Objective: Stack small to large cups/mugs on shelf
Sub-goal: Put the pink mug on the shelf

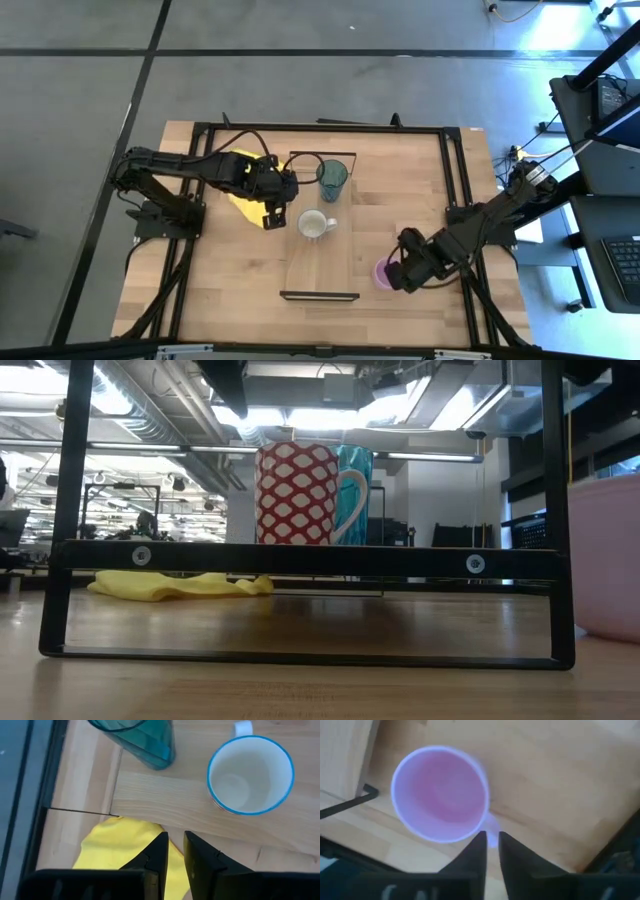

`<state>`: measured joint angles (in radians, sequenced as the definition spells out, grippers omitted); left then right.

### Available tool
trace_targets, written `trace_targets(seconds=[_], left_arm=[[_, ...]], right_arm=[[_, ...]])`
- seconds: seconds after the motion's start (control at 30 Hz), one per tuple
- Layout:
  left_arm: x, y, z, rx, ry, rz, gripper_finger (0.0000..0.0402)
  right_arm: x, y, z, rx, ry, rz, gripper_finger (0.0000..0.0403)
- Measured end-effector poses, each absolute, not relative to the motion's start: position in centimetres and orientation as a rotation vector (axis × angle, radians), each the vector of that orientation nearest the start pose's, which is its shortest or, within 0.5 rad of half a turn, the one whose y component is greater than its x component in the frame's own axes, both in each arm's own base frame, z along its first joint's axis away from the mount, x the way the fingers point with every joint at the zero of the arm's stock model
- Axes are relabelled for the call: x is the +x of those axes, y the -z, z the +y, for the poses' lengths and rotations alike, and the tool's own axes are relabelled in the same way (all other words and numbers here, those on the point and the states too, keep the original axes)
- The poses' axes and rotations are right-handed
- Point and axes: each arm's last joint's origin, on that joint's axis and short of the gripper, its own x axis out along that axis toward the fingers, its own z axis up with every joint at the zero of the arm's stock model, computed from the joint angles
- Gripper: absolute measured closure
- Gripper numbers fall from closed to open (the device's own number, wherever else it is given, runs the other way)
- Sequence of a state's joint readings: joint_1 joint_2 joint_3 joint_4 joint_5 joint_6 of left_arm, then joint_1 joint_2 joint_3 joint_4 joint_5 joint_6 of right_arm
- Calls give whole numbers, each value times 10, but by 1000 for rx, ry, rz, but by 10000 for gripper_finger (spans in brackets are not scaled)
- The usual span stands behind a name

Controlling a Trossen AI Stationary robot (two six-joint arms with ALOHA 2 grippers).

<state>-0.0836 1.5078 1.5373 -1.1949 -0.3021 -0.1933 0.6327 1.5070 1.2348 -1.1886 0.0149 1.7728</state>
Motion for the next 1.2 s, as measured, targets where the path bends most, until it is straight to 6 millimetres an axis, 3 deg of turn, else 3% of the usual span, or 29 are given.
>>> trace_targets(seconds=[0.13, 0.43, 0.57, 0.87, 1.2], left_arm=[[284, -346, -12, 54, -265, 1131, 347], [283, -346, -12, 69, -258, 1144, 347], [282, -335, -12, 77, -259, 1182, 347], [278, -310, -12, 94, -262, 1264, 347], [281, -308, -11, 122, -237, 1238, 347]], right_arm=[[214, -258, 164, 1031, 817, 1283, 396], [213, -257, 163, 1013, 879, 1201, 338], [211, -257, 162, 1002, 891, 1206, 320], [213, -257, 163, 1041, 888, 1204, 319], [214, -250, 164, 1031, 897, 1194, 318]])
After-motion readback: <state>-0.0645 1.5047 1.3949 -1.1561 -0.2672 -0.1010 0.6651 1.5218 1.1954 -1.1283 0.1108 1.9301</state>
